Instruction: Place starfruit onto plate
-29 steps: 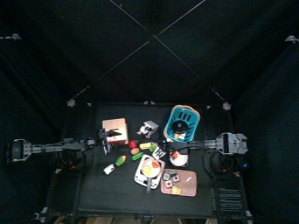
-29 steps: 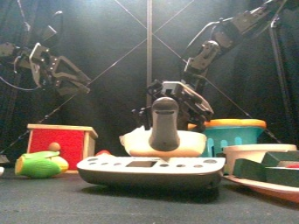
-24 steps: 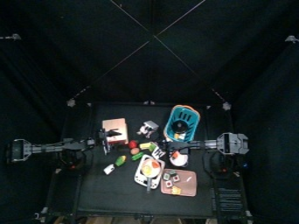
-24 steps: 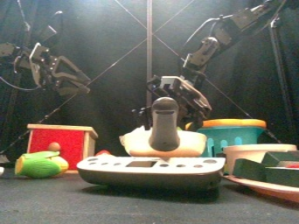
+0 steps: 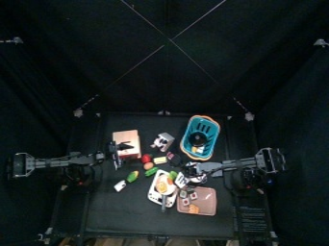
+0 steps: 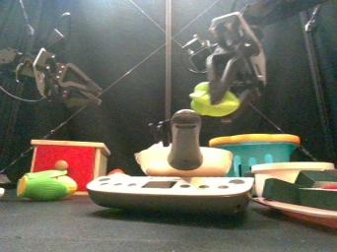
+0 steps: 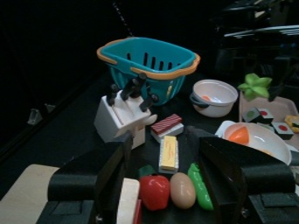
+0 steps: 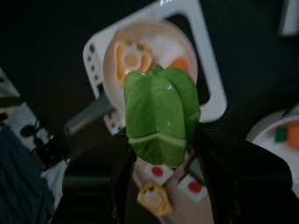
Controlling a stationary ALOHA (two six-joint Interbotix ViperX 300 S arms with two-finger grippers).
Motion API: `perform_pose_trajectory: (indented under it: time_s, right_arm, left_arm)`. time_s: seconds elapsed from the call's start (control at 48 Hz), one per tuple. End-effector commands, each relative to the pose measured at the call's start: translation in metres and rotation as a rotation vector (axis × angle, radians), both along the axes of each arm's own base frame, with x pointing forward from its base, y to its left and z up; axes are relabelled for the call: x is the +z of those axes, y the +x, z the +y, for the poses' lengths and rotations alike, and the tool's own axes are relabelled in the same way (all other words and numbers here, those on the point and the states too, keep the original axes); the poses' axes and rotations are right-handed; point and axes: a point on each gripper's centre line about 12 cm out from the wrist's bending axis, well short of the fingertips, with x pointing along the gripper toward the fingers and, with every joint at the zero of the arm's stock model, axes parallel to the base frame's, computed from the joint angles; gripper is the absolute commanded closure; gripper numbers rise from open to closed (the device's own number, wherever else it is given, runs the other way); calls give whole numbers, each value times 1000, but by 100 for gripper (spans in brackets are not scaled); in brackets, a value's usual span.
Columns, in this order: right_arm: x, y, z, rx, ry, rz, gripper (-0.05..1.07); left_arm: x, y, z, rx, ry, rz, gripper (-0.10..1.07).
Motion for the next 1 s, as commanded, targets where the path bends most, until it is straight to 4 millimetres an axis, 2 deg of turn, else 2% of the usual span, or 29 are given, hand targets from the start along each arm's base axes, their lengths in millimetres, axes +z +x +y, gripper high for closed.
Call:
perform_pose_trajectory:
  time_s: [0.0, 0.208, 0.5, 0.667, 0.771, 0.979]
  right_arm:
    - [14, -15, 10, -43, 95, -58, 31]
    - [6, -51, 22, -184, 175, -75, 31]
    - [-2, -94, 57, -359, 197, -77, 31]
    - [-5, -110, 82, -464, 180, -70, 31]
    - [-14, -120, 92, -533, 172, -49, 31]
    - [-33, -124, 104, -559, 184, -2, 31]
  left_arm:
    - [7, 3, 1, -3, 8, -18, 9]
    - [6, 3, 0, -3, 8, -17, 9]
    - [3, 5, -12, -57, 0, -11, 9]
    - [3, 6, -19, -85, 0, -11, 9]
    - [5, 7, -18, -85, 4, -13, 9]
    - [4, 7, -18, -84, 5, -13, 9]
